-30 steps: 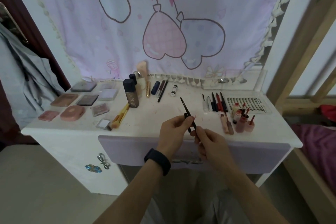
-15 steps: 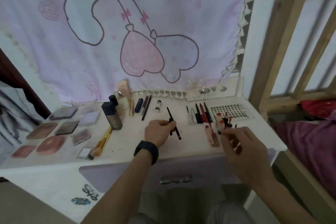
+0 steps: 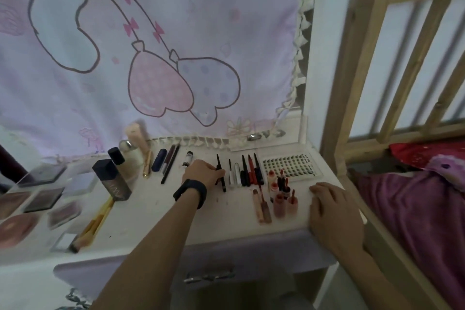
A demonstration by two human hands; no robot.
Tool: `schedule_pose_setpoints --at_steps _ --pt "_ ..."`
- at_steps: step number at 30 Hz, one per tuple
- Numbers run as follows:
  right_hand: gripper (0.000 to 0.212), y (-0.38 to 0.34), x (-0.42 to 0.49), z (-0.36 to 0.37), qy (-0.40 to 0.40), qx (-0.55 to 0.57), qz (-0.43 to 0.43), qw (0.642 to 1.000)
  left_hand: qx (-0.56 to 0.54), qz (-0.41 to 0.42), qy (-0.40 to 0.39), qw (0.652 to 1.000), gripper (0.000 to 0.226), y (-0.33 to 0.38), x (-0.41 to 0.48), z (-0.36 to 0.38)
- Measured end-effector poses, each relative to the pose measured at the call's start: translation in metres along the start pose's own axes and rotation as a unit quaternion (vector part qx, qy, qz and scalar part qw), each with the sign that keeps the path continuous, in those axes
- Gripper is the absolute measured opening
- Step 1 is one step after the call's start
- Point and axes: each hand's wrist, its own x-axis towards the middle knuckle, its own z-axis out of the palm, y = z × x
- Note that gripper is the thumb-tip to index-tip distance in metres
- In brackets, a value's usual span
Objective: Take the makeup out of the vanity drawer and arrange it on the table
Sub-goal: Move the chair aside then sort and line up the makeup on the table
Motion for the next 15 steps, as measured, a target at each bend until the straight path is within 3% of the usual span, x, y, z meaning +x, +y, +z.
schedule_pose_setpoints --at_steps 5,15 --pt "0.046 0.0027 -0.0020 0.0016 0.019 0.011 -0.012 1.000 0.008 -0.003 0.010 1.000 0.040 -0.0009 0.0101 0.0058" --pt "0.041 0.0020 -0.0019 0.0040 0.037 0.017 -0.001 0.999 0.011 -0.007 0.011 1.000 0.040 0.0001 0.0052 0.0076"
